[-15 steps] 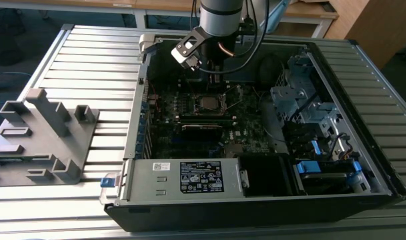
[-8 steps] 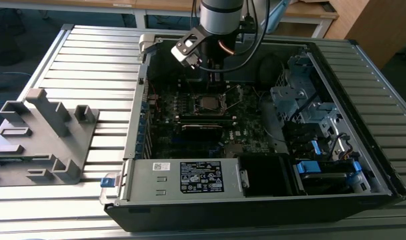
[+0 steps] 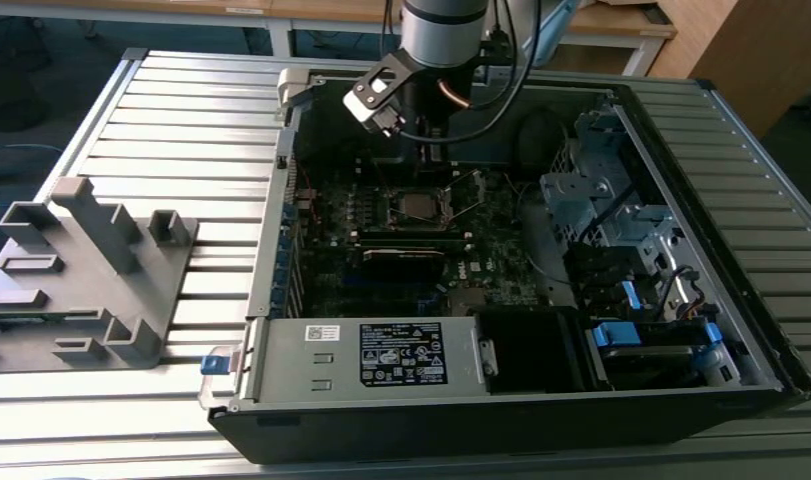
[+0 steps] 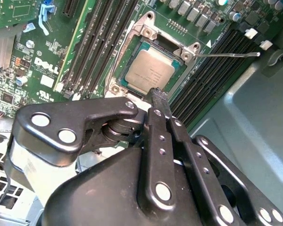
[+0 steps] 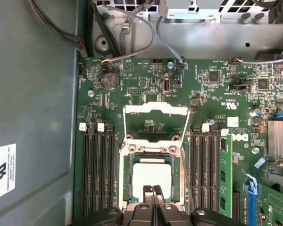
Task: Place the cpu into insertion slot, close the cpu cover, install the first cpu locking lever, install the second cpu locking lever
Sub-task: 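Close the cpu cover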
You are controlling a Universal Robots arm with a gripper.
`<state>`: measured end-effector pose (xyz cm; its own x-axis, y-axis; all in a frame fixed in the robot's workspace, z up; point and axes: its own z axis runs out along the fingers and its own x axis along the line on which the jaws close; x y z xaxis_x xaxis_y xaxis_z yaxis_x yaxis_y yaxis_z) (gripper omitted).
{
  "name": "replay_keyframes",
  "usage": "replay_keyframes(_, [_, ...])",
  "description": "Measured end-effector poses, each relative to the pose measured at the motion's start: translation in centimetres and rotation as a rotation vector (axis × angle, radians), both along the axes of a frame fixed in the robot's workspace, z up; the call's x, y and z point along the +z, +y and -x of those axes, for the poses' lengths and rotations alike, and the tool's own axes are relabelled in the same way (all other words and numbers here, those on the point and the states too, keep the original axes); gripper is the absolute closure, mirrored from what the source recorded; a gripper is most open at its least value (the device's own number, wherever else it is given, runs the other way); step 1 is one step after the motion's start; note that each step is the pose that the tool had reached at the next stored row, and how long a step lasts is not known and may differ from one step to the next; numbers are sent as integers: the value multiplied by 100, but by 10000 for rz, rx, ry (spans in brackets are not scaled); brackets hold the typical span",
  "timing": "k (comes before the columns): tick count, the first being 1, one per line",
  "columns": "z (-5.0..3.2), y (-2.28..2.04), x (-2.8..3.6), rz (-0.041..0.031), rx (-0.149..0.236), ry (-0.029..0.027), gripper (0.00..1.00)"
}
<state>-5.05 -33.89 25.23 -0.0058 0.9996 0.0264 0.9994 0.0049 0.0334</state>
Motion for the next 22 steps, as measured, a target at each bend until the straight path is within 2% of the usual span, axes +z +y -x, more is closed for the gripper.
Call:
replay_keyframes(3, [-29,0,-1,-2,0,-1,90])
replay_keyframes(10, [-31,0,16,32,1,0,90])
replay_keyframes(22, [-33,0,38,32,-1,-1,90])
